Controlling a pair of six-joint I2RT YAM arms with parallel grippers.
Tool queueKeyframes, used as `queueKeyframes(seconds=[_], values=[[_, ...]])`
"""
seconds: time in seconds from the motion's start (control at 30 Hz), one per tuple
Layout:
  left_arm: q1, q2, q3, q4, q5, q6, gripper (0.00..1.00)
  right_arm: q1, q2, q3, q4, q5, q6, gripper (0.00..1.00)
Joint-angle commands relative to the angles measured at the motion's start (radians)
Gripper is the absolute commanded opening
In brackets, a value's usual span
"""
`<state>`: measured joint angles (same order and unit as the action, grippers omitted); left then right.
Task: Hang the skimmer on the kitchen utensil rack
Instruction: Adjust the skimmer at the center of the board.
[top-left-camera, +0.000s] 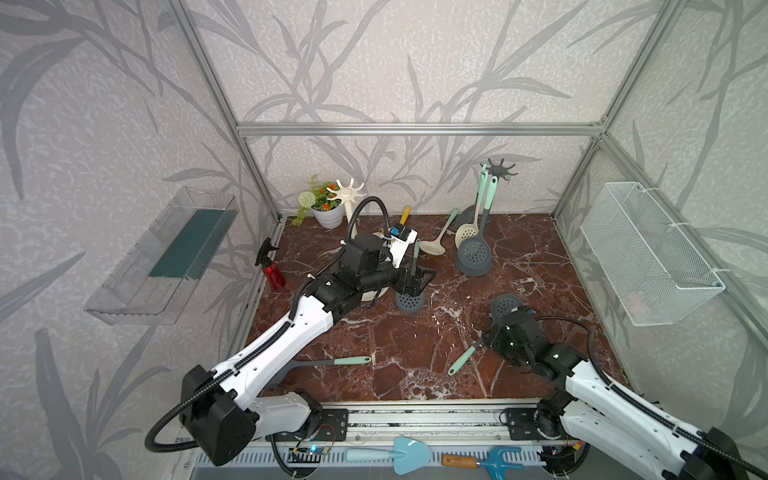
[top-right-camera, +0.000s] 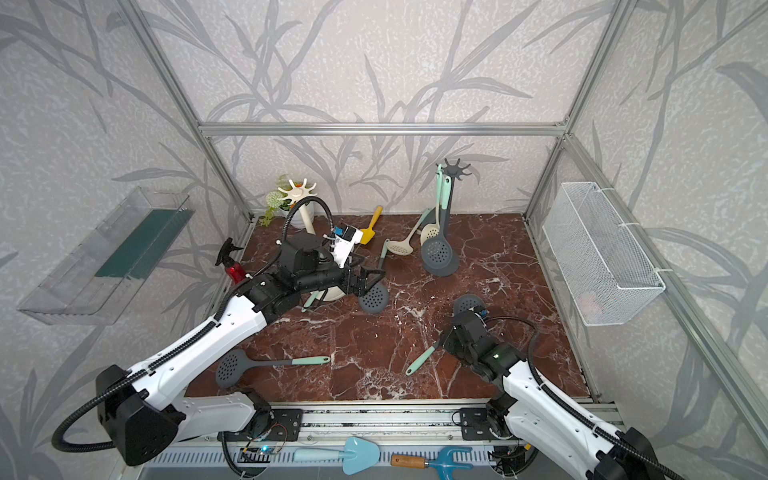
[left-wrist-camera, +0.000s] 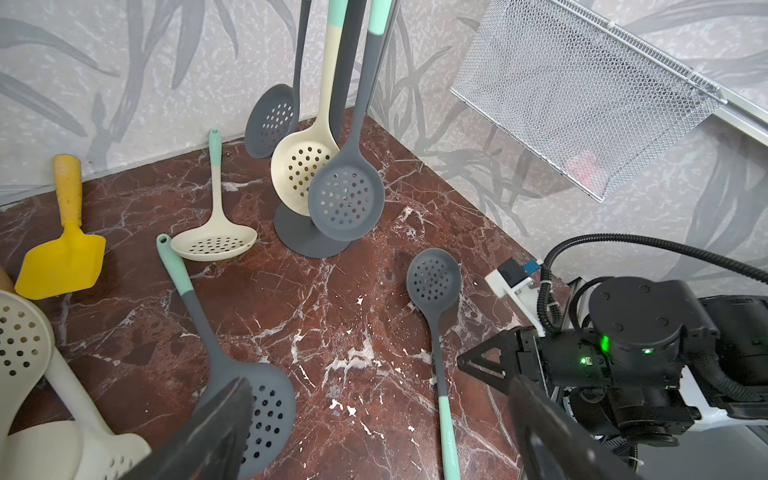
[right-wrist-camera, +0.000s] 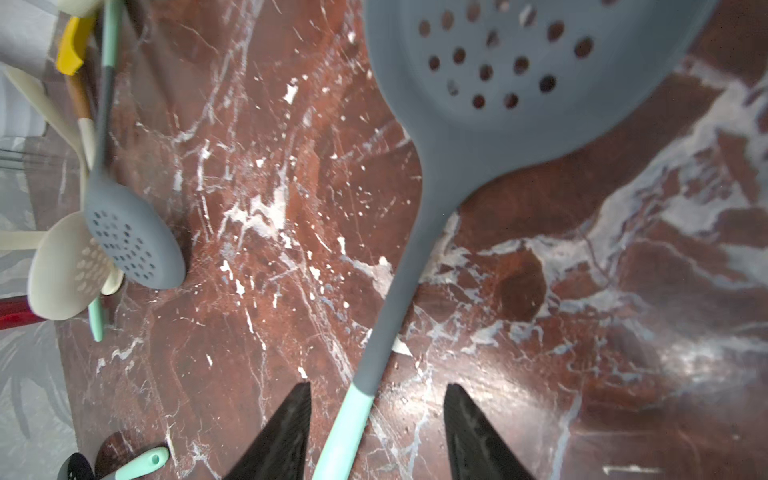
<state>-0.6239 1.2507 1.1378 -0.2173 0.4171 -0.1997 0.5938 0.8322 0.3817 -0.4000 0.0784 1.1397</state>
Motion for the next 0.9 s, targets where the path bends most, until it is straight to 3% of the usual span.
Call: queueKeyframes(seconds=[0.0,0.2,0.47,0.67,0.87], values=[[-0.006,-0.033,0.0,-0.003,-0.003,0.02,0.94,0.06,0.047,-0.01,0.059,0.069,0.145,0.53],[-0.011,-0.031,-0.003,0.0,-0.004,0.021,0.94,0.181,0.192,-0.015,0.188,0.159,0.306,0.54],[-0.016,-0.038,-0.001,-0.008,-0.013,0.036,0.94,0.258,0.549,0.109,0.489,0.17,0.417,0.56],[-0.015,-0.048,0.0,-0.022,-0.033,0.056,0.94,0.253,0.804,0.306,0.677,0.119,0.299,0.56],[-0.015,-0.037,0.004,-0.035,-0.044,0.069,0.94,0.24,0.751,0.358,0.549,0.127,0.07,0.57]])
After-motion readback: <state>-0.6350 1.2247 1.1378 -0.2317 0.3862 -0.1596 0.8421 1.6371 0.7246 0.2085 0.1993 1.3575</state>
